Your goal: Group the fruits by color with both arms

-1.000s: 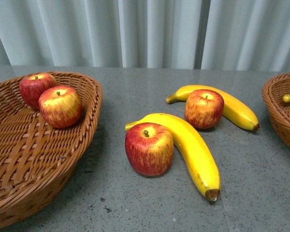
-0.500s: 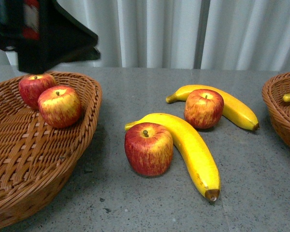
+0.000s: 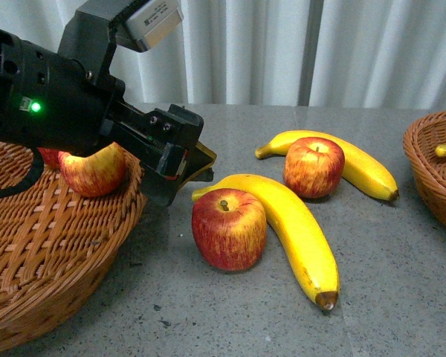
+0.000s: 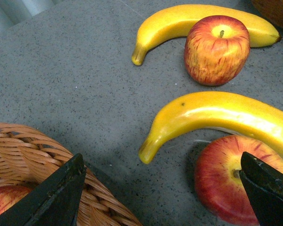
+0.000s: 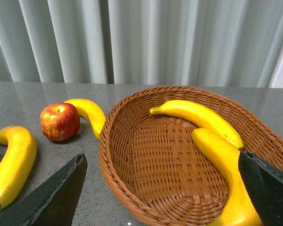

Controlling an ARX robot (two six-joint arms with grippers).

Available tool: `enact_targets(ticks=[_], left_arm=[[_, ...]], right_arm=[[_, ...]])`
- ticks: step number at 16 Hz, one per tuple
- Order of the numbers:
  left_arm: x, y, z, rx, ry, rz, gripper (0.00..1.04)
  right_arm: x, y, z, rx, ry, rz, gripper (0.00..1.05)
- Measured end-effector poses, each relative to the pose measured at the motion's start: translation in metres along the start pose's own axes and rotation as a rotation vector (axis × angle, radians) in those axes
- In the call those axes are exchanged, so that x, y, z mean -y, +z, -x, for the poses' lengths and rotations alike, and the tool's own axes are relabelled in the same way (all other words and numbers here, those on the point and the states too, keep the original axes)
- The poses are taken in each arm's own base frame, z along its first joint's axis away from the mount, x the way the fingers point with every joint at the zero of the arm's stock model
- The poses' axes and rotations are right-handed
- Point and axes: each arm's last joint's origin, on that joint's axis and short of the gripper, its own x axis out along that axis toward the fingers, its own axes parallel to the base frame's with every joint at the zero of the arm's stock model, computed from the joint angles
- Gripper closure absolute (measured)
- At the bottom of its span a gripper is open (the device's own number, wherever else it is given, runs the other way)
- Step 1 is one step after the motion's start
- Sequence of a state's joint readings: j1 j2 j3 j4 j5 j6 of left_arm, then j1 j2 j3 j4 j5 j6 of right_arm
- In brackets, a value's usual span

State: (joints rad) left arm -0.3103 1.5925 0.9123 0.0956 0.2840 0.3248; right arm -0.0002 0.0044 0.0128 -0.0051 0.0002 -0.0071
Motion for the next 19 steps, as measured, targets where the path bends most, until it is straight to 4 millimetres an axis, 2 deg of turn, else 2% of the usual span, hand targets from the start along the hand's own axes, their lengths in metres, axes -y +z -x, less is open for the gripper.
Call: enact_targets(ticks=[3, 8, 12, 19], left_arm=[[0.000, 0.003, -0.010, -0.007, -0.019, -0.031, 0.07], [0.034, 0.015, -0.029, 0.003, -0.145, -0.098, 0.07], [0.045, 0.007, -0.040, -0.043, -0.171, -0.111, 0.07], [0.052, -0.004, -0.051, -0.110, -0.172, -0.136, 0.07]], right_arm=[[0.000, 0.000, 0.000, 0.000, 0.000, 0.000, 0.07], [0.000, 0.000, 0.000, 0.000, 0.000, 0.000, 0.07], [0.000, 0.000, 0.000, 0.000, 0.000, 0.000, 0.07], [0.000, 0.000, 0.000, 0.000, 0.000, 0.000, 0.07]])
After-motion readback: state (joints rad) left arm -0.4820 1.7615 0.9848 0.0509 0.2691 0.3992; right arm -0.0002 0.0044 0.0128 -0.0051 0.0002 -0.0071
